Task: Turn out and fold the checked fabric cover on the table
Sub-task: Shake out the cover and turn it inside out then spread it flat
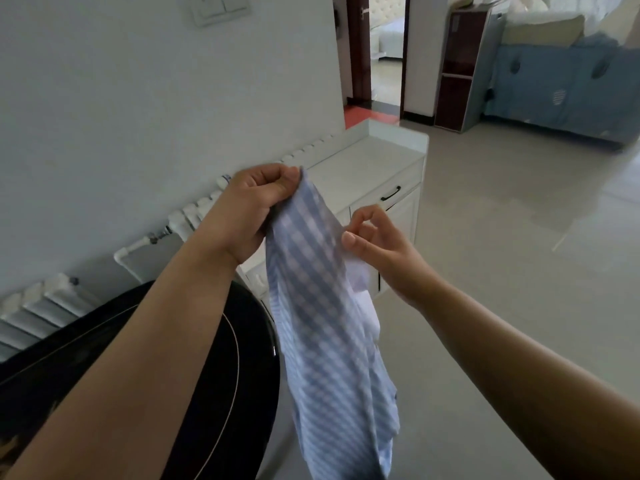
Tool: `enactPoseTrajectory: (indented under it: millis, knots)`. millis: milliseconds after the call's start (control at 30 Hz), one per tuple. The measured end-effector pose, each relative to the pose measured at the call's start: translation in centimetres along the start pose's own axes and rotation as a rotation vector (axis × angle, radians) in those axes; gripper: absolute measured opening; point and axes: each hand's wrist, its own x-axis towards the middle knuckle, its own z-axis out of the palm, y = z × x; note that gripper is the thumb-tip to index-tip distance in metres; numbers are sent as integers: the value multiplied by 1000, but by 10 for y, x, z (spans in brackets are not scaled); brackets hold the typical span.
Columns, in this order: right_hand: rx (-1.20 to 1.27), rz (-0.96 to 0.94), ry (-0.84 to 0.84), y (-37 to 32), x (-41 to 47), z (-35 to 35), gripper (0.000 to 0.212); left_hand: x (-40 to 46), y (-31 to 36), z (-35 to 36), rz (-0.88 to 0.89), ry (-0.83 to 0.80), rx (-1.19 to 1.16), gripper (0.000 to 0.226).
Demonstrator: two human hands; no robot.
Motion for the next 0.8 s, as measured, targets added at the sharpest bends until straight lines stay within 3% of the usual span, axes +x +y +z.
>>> enactPoseTrajectory:
  millis: [133, 233, 333, 467, 533, 633, 733, 800]
  knots:
    - [-187, 86, -69, 16, 2, -3, 37, -3, 3, -2, 47, 34, -19, 32]
    - [-290, 177, -171, 29, 2, -7, 35, -3, 5, -2, 69, 20, -10, 42]
    - [-274, 160, -199, 38, 0, -7, 32, -2, 5, -4, 71, 57, 4, 42]
    - [-239, 210, -288, 44, -1, -12, 48, -2, 4, -7, 93, 179, -14, 32]
    - [-248, 248, -315, 48, 0, -14, 42, -2, 5, -9, 106, 218, -25, 28]
    - [-401, 258, -289, 61, 0, -18, 26, -4, 9, -14, 97, 232, -75, 23]
    - [-581, 283, -304, 87, -4, -27, 45, -5, 14, -16, 98, 247, -141, 31]
    - [-615, 302, -372, 101, -9, -30, 43, -5, 16, -14, 106, 242, -166, 35]
